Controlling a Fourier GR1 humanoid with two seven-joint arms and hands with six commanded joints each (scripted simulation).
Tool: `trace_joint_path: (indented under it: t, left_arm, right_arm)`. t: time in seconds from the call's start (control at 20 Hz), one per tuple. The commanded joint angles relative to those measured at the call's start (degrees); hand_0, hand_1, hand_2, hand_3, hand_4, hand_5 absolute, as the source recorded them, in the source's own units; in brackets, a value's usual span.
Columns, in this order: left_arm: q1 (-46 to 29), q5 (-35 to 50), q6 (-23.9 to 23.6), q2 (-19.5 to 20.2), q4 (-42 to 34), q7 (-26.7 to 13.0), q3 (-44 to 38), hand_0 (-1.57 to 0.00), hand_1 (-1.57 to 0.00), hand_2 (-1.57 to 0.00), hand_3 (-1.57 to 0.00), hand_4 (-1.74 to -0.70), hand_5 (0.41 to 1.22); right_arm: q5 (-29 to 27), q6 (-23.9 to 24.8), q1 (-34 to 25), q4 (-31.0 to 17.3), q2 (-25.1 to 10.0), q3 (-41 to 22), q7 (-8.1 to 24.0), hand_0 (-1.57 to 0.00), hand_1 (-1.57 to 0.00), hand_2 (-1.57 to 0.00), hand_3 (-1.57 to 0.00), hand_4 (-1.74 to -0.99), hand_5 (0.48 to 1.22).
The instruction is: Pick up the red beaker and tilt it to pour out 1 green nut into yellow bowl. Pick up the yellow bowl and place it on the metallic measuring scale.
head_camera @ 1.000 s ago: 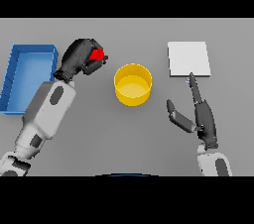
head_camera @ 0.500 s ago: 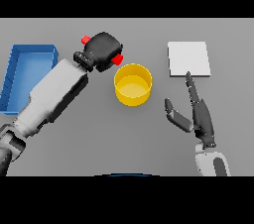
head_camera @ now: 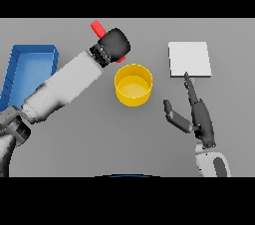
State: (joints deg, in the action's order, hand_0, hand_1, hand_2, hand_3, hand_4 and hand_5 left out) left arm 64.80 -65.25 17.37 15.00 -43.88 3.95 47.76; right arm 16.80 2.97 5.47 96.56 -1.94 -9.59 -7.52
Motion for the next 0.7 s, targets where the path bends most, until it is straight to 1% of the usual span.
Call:
trace_joint_path:
  t: [0.0,0.05,0.1,0.15,0.2,0.3,0.35,0.4,0.45,0.55,0.6,0.65]
  left_arm:
    - [0.57,-0.88,-0.79,0.07,0.71,0.66,1.06,-1.57,-1.57,-1.57,-1.57,-1.72,1.220]
    - [1.15,-1.66,-1.01,-0.21,1.58,0.69,2.05,-1.57,-1.57,-1.57,-1.57,-1.73,1.220]
    - [1.29,-2.47,-1.19,-0.76,1.93,-0.20,3.02,-1.57,-1.57,-1.57,-1.57,-1.73,1.220]
    - [1.54,-2.98,-1.73,-1.23,2.38,-0.55,3.72,-1.57,-1.57,-1.57,-1.57,-1.73,1.220]
    - [1.81,-3.45,-2.27,-1.42,2.81,-0.35,4.46,-1.57,-1.57,-1.57,-1.57,-1.73,1.221]
    - [2.04,-4.50,-3.06,-2.31,3.12,-1.06,6.04,-1.57,-1.57,-1.57,-1.57,-1.74,1.221]
    - [1.92,-5.45,-3.41,-2.10,2.66,-1.61,7.26,-1.57,-1.57,-1.57,-1.57,-1.74,1.221]
    - [2.03,-6.38,-3.86,-2.28,2.34,-1.43,8.65,-1.57,-1.57,-1.57,-1.57,-1.74,1.221]
    - [2.06,-7.00,-4.23,-2.38,2.28,-1.27,9.64,-1.57,-1.57,-1.57,-1.57,-1.74,1.221]
    - [3.57,-8.39,-2.62,-2.84,3.01,-1.16,11.77,-1.57,-1.57,-1.57,-1.57,-1.74,1.221]
    - [4.54,-9.03,-2.38,-3.60,3.94,-0.51,12.84,-1.57,-1.57,-1.57,-1.57,-1.73,1.221]
    - [5.98,-9.66,-2.62,-2.84,4.22,0.72,13.69,-1.57,-1.57,-1.57,-1.57,-1.73,1.221]
  right_arm:
    - [-0.63,-0.16,-0.32,0.11,-0.09,0.39,-0.06,0.00,0.00,0.00,0.00,-1.063,0.697]
    - [0.15,0.40,-0.67,0.14,0.13,0.12,0.47,0.00,0.00,0.00,0.00,-1.060,0.700]
    - [0.20,0.47,-0.53,-0.07,0.50,-0.03,1.06,0.00,0.00,0.00,0.00,-1.058,0.696]
    - [-0.38,0.26,-0.65,-0.74,0.39,0.37,0.64,0.00,0.00,0.00,0.00,-1.060,0.696]
    - [-1.46,-0.08,-0.71,-0.44,0.48,0.75,0.13,0.00,0.00,0.00,0.00,-1.056,0.693]
    - [-0.95,0.21,-0.20,-0.45,1.00,0.19,-1.16,0.00,0.00,0.00,0.00,-1.058,0.700]
    - [-0.84,0.56,-0.04,-0.73,0.93,0.48,-0.96,0.00,0.00,0.00,0.00,-1.053,0.697]
    - [-0.32,0.96,-0.12,-0.52,0.93,0.38,-0.66,0.00,0.00,0.00,0.00,-1.055,0.691]
    - [0.02,1.04,0.32,-0.77,0.66,0.37,-1.19,0.00,0.00,0.00,0.00,-1.065,0.684]
    - [0.54,1.66,-0.45,-0.61,0.57,0.54,-0.88,0.00,0.00,0.00,0.00,-1.082,0.677]
    - [0.48,1.48,0.18,0.00,0.83,0.11,-1.77,0.00,0.00,0.00,0.00,-1.082,0.677]
    - [1.00,1.66,0.40,-0.29,0.76,-0.03,-1.85,0.00,0.00,0.00,0.00,-1.077,0.676]
